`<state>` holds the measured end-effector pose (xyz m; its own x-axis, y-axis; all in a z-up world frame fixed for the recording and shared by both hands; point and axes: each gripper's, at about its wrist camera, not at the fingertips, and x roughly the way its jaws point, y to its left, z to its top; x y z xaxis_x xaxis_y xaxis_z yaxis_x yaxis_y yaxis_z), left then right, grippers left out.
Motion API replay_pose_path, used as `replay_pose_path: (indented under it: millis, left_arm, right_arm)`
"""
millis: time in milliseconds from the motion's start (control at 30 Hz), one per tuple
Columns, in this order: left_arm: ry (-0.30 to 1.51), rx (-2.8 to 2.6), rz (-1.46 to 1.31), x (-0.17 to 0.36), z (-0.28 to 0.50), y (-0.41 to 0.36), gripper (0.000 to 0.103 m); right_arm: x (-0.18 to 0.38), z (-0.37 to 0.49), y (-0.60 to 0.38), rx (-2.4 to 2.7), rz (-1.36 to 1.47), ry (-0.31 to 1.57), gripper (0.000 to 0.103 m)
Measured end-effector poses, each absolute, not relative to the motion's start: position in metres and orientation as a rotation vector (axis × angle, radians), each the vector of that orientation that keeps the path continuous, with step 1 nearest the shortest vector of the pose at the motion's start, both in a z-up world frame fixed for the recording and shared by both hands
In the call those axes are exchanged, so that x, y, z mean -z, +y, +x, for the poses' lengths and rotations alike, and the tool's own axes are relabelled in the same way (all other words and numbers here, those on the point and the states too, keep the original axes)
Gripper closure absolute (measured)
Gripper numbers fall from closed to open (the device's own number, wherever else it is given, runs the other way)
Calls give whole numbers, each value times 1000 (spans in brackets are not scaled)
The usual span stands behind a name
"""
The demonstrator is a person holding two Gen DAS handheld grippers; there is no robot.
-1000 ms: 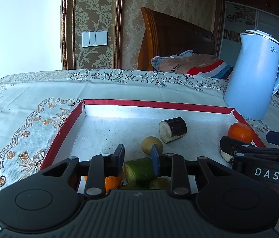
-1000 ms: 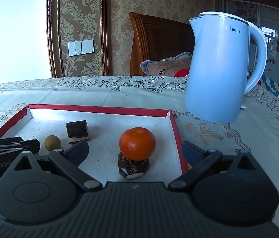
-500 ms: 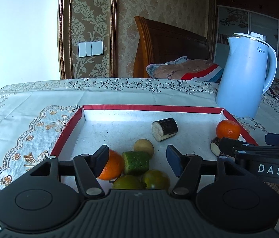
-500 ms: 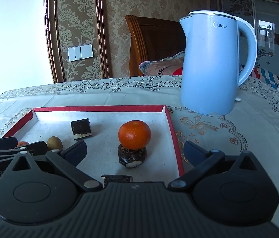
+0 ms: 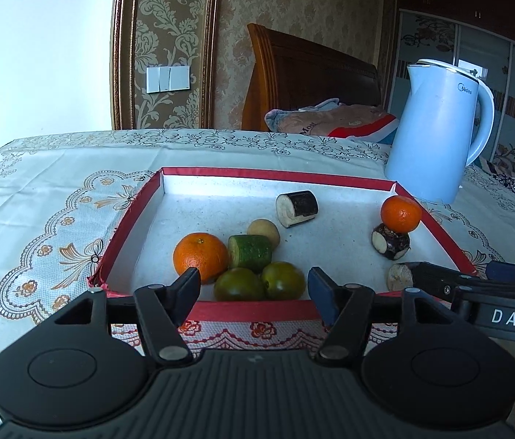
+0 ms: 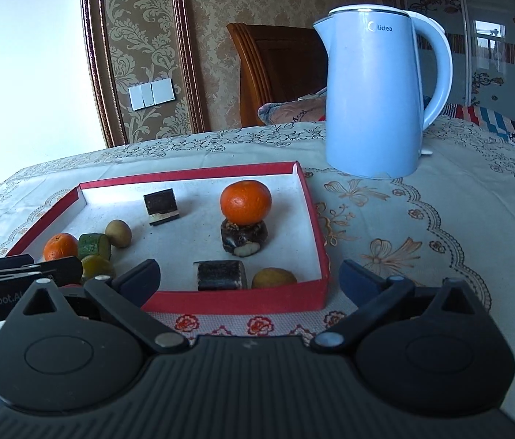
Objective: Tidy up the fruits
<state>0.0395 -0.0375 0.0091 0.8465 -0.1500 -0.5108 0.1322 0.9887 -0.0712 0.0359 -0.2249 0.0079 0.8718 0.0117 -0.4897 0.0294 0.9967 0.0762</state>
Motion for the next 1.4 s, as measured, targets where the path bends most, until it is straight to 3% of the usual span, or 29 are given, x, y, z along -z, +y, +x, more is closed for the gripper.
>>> replay_pose_path:
  millis: [133,1400]
  left_arm:
    - [531,128,-13,-7,29,-37,34]
    - [599,122,13,5,15,-33,34]
  right_arm:
    - [-6,30,-224,7,74,517,0]
    - [6,18,-211,4,11,595,0]
